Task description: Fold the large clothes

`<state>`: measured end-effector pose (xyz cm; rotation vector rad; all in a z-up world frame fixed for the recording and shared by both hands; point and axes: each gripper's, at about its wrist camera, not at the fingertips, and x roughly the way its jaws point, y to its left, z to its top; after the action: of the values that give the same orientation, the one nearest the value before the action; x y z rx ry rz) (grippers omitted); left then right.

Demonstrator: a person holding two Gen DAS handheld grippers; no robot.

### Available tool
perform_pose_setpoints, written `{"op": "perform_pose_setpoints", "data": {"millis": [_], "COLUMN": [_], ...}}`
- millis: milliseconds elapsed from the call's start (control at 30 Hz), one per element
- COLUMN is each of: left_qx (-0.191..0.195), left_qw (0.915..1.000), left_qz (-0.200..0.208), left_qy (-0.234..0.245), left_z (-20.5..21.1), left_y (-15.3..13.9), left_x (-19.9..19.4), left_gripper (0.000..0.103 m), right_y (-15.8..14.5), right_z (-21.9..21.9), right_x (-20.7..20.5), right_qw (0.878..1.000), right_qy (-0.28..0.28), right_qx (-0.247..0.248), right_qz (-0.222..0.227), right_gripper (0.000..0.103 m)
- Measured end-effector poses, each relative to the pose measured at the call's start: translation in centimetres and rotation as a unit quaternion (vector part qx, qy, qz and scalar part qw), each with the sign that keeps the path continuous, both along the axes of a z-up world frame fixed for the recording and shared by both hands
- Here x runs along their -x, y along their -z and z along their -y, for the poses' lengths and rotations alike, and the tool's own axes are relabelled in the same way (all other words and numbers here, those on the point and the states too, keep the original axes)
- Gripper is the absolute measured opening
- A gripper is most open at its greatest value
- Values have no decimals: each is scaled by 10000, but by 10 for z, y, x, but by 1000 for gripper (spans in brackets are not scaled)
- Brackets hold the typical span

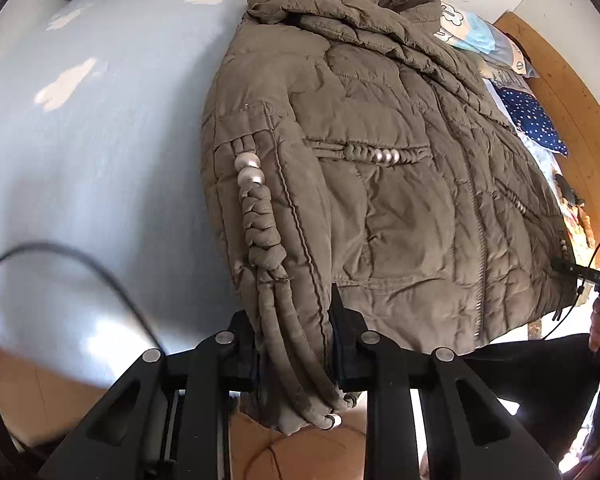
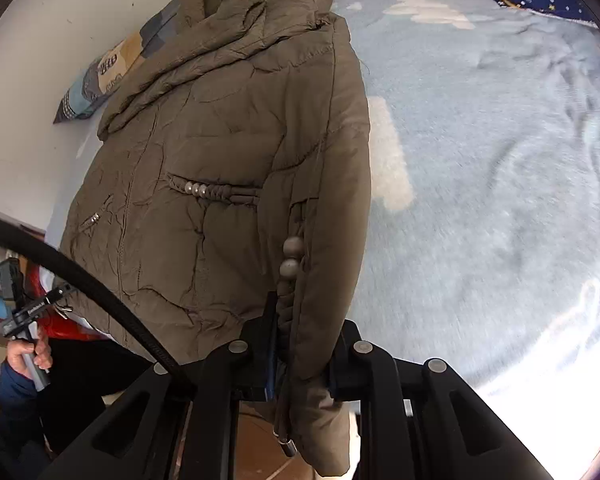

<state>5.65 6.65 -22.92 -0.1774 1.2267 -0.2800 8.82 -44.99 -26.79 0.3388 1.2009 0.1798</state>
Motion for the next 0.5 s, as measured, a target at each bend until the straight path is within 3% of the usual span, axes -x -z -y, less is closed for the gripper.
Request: {"op": "perform_pose_setpoints", "data": {"millis": [100,167,233,400,500], "left_qx": [-20,-408,-584,-697,-687], "left_qw": [9999,9991,9977,9919,9843], "left_qz": [-47,63,314,995,1601], "left_qy": [94,58,-139,-365,-279], "left_z": [4,7,5,-10,-11], "left_y": [-6,-12,-21,-78,-132], "left_x": [30,41,43,46,36], "left_gripper": [27,44,64,67,67], "right_y": [-12,-19,-21,-28,-59], "right_z": [-5,-6,-8,-11,-8], "right_x": [20,30,32,30,34], "right_qw": [9998,9992,9978,9922,9901], "right_qy": [-88,-112,-109,95,168], "right_qx": [168,341,610,1205,1383], "right_qz": [-115,-185,-251,-316,150], "right_gripper": [19,21,30,41,41]}}
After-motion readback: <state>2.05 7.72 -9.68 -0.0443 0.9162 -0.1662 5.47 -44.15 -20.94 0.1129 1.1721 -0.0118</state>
